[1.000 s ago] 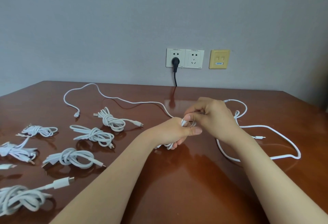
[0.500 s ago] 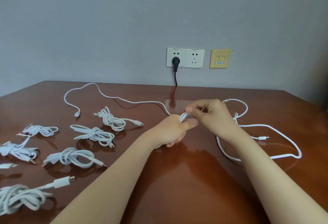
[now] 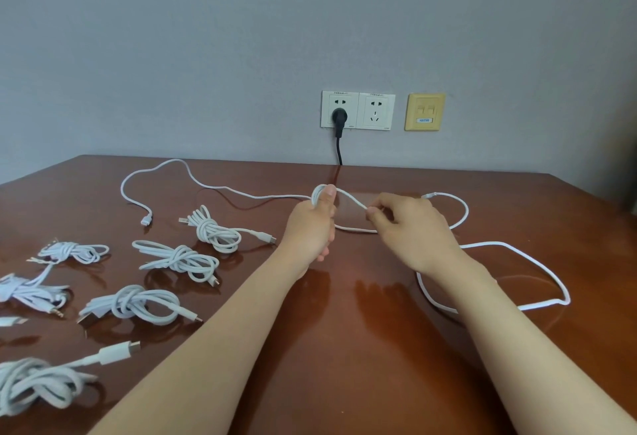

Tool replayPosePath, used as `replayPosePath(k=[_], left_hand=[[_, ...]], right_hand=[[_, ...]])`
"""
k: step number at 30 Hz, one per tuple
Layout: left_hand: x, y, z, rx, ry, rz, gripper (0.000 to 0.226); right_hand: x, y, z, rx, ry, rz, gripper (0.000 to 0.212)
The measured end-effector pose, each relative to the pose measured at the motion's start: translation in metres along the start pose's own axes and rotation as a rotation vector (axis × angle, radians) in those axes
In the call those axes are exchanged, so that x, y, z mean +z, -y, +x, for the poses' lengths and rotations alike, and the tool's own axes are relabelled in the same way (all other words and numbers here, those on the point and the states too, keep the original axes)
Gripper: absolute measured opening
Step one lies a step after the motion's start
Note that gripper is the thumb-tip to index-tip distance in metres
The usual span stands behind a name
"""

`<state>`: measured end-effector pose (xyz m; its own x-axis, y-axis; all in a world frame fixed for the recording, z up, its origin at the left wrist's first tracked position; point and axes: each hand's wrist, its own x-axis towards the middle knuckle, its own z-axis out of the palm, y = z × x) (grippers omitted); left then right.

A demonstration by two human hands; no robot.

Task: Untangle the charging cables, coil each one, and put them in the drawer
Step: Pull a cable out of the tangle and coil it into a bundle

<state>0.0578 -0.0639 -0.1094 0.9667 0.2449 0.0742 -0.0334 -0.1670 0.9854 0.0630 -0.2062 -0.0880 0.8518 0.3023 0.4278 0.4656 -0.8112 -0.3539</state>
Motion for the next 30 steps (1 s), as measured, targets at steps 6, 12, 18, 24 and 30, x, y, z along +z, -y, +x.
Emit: replayPosePath(k=[6, 12, 18, 24, 30], left_hand=[[0.000, -0.001, -0.003, 0.121, -0.079, 0.224, 0.043], [0.000, -0.003, -0.003, 0.245, -0.094, 0.276, 0.031], [0.002, -0.002, -0.004, 0.284, -0.106, 0.316, 0.040], [0.003, -0.001, 0.000, 0.239, -0.132, 0.273, 0.044], [-0.003, 0.011, 0.004, 0.288, -0.183, 0.682, 0.053]], right_hand=[[0.015, 0.018, -0.011, -0.176, 0.098, -0.040, 0.026], [0.017, 0.021, -0.012, -0.195, 0.075, -0.008, 0.018], [0.018, 0.020, -0.012, -0.199, 0.071, -0.044, 0.018], [0.020, 0.017, -0.011, -0.130, 0.088, -0.019, 0.027], [0.022, 0.014, -0.010, -0.156, 0.102, -0.017, 0.028]])
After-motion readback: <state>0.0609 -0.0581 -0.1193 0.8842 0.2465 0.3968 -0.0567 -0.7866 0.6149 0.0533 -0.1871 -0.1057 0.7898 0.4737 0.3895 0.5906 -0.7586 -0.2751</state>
